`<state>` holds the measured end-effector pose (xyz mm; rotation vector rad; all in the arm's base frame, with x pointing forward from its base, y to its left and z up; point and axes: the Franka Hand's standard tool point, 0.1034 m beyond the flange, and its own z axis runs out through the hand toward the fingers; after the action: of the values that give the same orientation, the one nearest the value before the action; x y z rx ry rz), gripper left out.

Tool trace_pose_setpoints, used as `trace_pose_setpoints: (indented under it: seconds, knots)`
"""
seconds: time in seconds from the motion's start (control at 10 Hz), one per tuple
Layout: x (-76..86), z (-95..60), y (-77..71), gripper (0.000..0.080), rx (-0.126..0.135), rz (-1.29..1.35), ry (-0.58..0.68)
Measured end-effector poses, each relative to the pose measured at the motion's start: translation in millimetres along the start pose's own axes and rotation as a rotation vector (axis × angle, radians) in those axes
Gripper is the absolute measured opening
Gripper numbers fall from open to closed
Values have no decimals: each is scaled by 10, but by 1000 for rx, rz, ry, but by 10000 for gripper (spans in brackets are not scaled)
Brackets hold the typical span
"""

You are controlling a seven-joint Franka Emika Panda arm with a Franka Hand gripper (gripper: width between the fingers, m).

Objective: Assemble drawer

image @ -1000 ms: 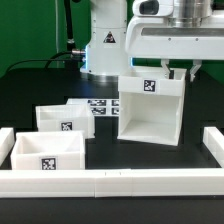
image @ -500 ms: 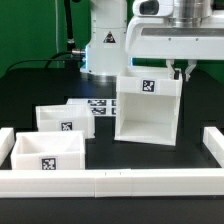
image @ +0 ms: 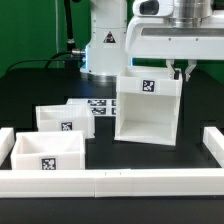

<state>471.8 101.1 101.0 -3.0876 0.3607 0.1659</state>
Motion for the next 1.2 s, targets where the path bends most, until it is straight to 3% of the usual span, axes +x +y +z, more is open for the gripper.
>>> trace_pose_setpoints:
  seconds: [0.7,0.8,1.2]
  knots:
    - [878,-107,-53,34,48,66,69]
    - [948,-118,-80,34,54,92,76]
    - [933,-118,-112,34,69,222,71]
